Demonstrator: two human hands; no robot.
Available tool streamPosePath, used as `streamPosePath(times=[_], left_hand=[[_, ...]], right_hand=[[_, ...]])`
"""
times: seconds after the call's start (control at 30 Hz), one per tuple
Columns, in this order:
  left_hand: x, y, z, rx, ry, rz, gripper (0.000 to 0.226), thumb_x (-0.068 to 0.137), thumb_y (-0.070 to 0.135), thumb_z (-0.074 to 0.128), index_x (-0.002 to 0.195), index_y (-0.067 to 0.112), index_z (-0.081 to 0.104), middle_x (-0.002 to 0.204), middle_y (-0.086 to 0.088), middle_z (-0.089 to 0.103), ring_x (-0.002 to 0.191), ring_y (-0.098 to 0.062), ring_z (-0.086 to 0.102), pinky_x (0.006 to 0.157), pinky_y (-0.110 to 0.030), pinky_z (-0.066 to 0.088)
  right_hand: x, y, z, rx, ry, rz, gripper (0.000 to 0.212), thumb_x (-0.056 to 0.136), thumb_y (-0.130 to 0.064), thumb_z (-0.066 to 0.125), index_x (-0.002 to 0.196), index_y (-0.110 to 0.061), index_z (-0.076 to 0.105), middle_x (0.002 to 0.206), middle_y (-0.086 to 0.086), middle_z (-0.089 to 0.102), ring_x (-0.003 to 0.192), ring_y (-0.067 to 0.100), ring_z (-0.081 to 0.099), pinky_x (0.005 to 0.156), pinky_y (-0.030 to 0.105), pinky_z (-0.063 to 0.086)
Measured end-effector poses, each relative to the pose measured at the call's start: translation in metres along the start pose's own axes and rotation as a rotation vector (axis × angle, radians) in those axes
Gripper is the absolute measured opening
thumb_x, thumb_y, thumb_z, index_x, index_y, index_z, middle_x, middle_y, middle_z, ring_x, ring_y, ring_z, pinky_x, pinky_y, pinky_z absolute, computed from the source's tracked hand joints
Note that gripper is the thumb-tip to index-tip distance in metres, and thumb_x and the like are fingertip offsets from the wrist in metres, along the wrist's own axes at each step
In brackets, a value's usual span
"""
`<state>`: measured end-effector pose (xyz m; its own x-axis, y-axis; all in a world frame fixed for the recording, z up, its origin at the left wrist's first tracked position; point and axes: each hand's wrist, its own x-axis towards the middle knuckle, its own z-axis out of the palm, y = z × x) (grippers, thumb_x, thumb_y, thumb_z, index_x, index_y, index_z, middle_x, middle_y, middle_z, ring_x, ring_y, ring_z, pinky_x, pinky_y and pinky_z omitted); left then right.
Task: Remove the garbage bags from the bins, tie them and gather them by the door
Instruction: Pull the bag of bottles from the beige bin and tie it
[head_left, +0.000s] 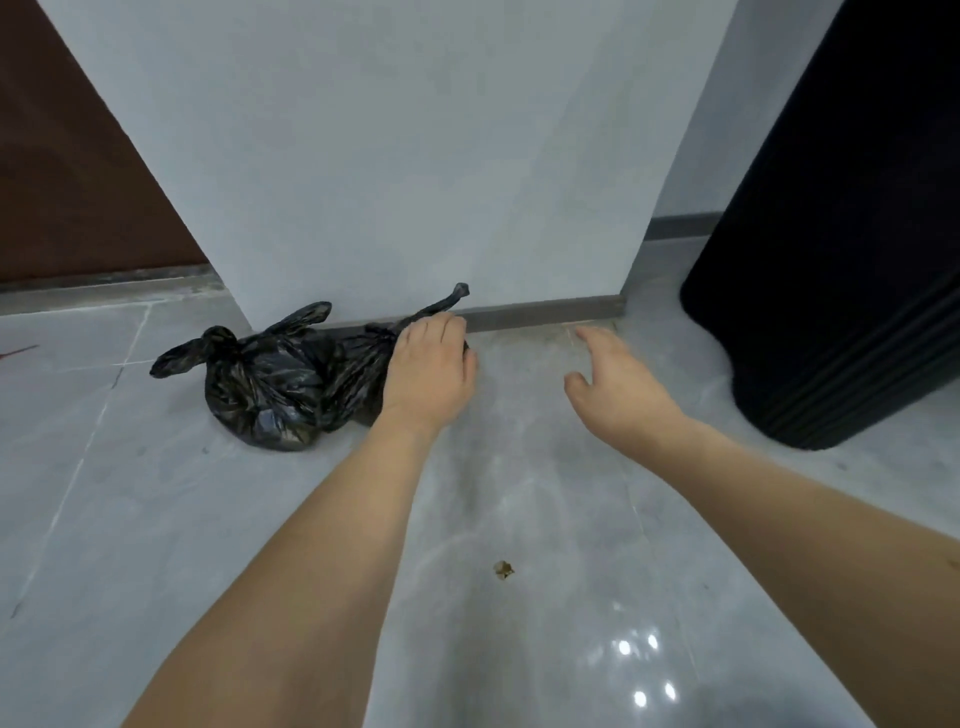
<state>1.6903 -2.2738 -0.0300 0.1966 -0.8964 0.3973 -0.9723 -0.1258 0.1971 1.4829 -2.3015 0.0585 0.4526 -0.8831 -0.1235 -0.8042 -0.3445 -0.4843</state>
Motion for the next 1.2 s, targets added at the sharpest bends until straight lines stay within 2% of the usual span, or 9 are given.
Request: streamPosePath(times=[0.23,0.43,0.67,0.73,0.83,0.93,1.2], left_hand=[[-0.012,0.113,-0.031,-0.136,-0.167,0.146,0.051,0.091,0.034,0.032,0.116,-0.002,0.058,0.12,-0.021,0.06,0.11,-0.037,0.055,0.097,-0.045,0.045],[-0.026,0.235,-0.057,-0.212,-0.24,0.266,0.037,0.093,0.016,0.055,0.123,-0.006,0.056,0.124,-0.026,0.057,0.111,-0.043,0.054,0.097,-0.048,0.045],[-0.059,0.426,-0.113,-0.29,-0.408,0.495,0.041,0.092,0.017,0.051,0.127,-0.005,0.053,0.132,-0.024,0.053,0.12,-0.04,0.05,0.104,-0.045,0.038],[-0.072,0.479,-0.144,-0.298,-0.48,0.56,0.042,0.093,0.019,0.046,0.125,-0.006,0.054,0.13,-0.024,0.054,0.119,-0.039,0.05,0.103,-0.043,0.037],[-0.091,0.551,-0.196,-0.281,-0.576,0.688,0.054,0.088,0.031,0.035,0.119,-0.008,0.058,0.122,-0.027,0.059,0.109,-0.042,0.058,0.095,-0.047,0.047],[-0.106,0.618,-0.258,-0.288,-0.636,0.793,0.057,0.087,0.034,0.032,0.119,-0.006,0.058,0.122,-0.025,0.059,0.11,-0.041,0.058,0.095,-0.051,0.049],[-0.129,0.819,-0.47,-0.365,-0.625,1.026,0.055,0.091,0.033,0.034,0.121,-0.007,0.055,0.124,-0.026,0.057,0.114,-0.041,0.055,0.101,-0.047,0.044]], right_hand=[[-0.063,0.062,-0.058,0.001,0.099,0.087,0.056,0.096,-0.017,0.046,0.148,-0.005,0.028,0.153,0.013,0.032,0.141,0.025,0.028,0.114,0.028,0.019],[-0.148,0.139,-0.121,0.064,0.216,0.222,0.055,0.094,-0.016,0.047,0.145,-0.004,0.033,0.151,0.013,0.036,0.139,0.027,0.032,0.115,0.034,0.025],[-0.302,0.235,-0.202,0.087,0.254,0.52,0.053,0.093,-0.014,0.047,0.143,0.0,0.036,0.147,0.016,0.04,0.136,0.031,0.034,0.111,0.033,0.023],[-0.353,0.244,-0.228,0.148,0.25,0.618,0.053,0.093,-0.015,0.046,0.144,-0.003,0.035,0.15,0.012,0.037,0.137,0.029,0.034,0.111,0.033,0.023],[-0.434,0.25,-0.278,0.223,0.278,0.755,0.053,0.094,-0.017,0.046,0.145,-0.006,0.034,0.151,0.009,0.035,0.136,0.028,0.035,0.11,0.033,0.025],[-0.516,0.246,-0.339,0.233,0.311,0.854,0.053,0.094,-0.016,0.045,0.145,-0.005,0.034,0.151,0.009,0.037,0.137,0.026,0.034,0.111,0.032,0.025],[-0.73,0.203,-0.539,0.207,0.425,1.038,0.05,0.095,-0.016,0.043,0.143,-0.005,0.038,0.153,0.01,0.034,0.138,0.027,0.032,0.111,0.032,0.022]])
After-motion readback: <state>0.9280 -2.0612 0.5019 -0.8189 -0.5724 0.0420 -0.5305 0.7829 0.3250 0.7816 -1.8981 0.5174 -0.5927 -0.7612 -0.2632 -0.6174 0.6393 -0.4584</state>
